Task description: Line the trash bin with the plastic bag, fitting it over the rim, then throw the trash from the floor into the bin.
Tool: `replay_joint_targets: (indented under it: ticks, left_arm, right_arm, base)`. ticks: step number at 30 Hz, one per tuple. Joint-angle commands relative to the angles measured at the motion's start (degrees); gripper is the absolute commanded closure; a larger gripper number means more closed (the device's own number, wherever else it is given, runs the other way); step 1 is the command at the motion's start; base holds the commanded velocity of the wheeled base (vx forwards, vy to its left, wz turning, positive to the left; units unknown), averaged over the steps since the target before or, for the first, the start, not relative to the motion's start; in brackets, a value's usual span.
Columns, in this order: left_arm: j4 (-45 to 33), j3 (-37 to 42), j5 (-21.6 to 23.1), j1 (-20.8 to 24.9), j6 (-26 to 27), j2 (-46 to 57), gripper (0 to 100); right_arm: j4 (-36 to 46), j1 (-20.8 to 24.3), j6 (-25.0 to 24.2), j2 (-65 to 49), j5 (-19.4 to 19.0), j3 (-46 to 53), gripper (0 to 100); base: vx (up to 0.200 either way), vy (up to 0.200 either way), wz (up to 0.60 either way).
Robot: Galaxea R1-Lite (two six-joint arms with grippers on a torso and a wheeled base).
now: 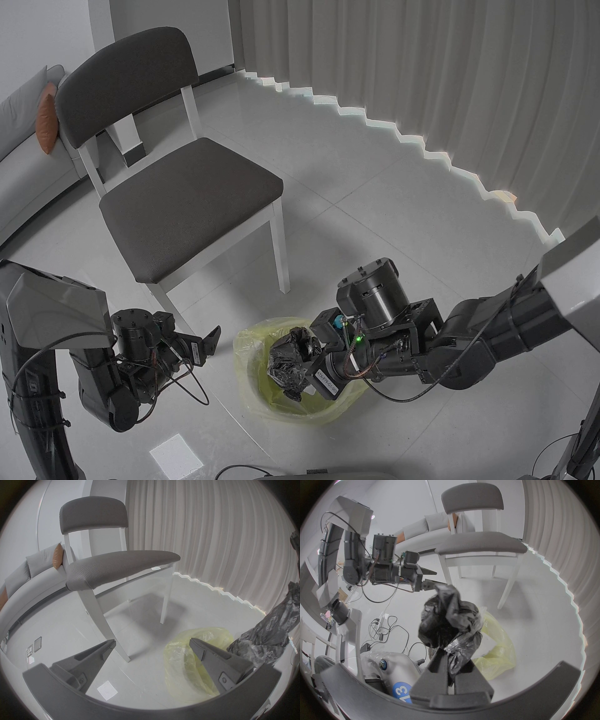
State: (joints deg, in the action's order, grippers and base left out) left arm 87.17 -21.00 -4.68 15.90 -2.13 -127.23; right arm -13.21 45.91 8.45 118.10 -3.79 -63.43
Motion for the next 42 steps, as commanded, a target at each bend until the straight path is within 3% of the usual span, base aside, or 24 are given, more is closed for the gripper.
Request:
replay_joint_targets:
  ticks: [1,8,18,32,42]
  left_arm:
    - [0.2,0.4,0.2,-0.7,0.0,-1.1,0]
    - [0.2,0.3,0.7,-1.3,0.0,-1.2,0]
    - [0.2,0.4,0.8,-1.6,0.0,-0.8,0]
    - [2.8,2.9,0.7,-1.5,-0.1,-1.8,0]
    - [2.8,3.2,0.8,-1.7,-0.3,-1.7,0]
  right_arm:
    - [-0.1,0.5,0.3,5.0,0.0,-2.0,100]
    - [0.6,-0.8,0.2,10.5,-0.2,-8.6,100]
    - [4.9,-7.9,-0.3,16.4,-0.2,-22.1,100]
    - [1.7,-3.5,-0.4,15.2,-0.1,-11.9,100]
    - [0.6,-3.6,-0.5,18.3,0.1,-16.5,100]
  base:
    - [0.0,0.0,0.0]
    - [0.0,0.0,0.0]
    - [0.0,0.0,0.0]
    - [0.0,0.0,0.0]
    - [0.0,0.0,0.0]
